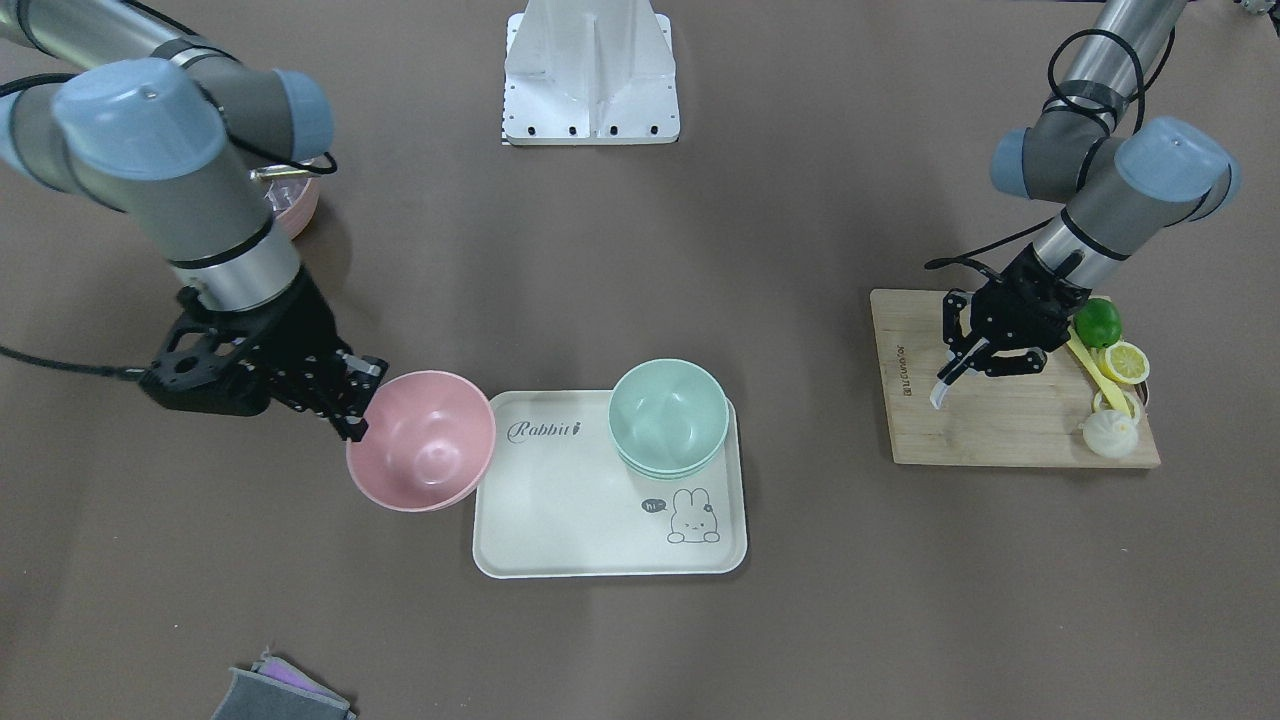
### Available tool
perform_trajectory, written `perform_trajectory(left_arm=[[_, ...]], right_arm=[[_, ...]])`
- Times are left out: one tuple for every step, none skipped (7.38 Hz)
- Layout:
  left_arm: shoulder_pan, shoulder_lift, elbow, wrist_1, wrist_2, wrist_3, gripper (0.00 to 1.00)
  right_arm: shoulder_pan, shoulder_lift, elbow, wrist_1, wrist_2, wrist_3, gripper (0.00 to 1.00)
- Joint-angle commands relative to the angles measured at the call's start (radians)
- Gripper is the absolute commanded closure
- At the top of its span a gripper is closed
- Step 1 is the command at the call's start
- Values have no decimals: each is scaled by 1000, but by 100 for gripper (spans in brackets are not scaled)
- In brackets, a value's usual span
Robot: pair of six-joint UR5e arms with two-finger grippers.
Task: Stack pink bowl on green and place spoon
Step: 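Lift the pink bowl with the right gripper and carry it over the green bowl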
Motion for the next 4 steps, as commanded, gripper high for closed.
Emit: perform_trajectory(left_arm=[[0, 0, -1, 0, 0, 0, 100], [-2, 1, -1, 0, -1, 0, 100], [-2, 1, 0, 0, 0, 0, 100], [-2, 1, -1, 0, 0, 0, 100]], right_arm=[[-96, 117, -82, -21, -54, 181, 100], [-119, 192, -160, -19, -73, 221, 100], [-150, 217, -188, -12, -115, 242, 100], [-160, 228, -191, -10, -126, 247, 100]])
